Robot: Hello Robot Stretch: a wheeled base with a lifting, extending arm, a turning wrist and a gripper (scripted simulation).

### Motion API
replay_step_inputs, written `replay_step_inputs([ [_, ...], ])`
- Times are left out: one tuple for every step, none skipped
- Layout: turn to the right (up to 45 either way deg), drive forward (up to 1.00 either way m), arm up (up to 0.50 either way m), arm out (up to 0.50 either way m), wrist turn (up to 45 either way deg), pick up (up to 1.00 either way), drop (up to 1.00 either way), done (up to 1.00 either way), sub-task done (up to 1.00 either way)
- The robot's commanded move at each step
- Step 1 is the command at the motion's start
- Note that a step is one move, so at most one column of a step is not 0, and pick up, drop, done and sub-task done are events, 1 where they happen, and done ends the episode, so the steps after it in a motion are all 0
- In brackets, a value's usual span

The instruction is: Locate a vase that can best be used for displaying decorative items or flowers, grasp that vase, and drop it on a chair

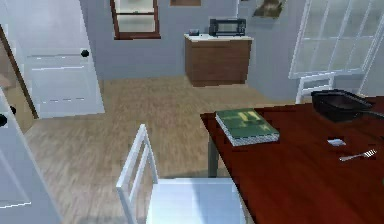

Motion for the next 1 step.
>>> replay_step_inputs([
  [-18.0,0.0,0.0,0.0,0.0,0.0,0.0,0.0,0.0],
])
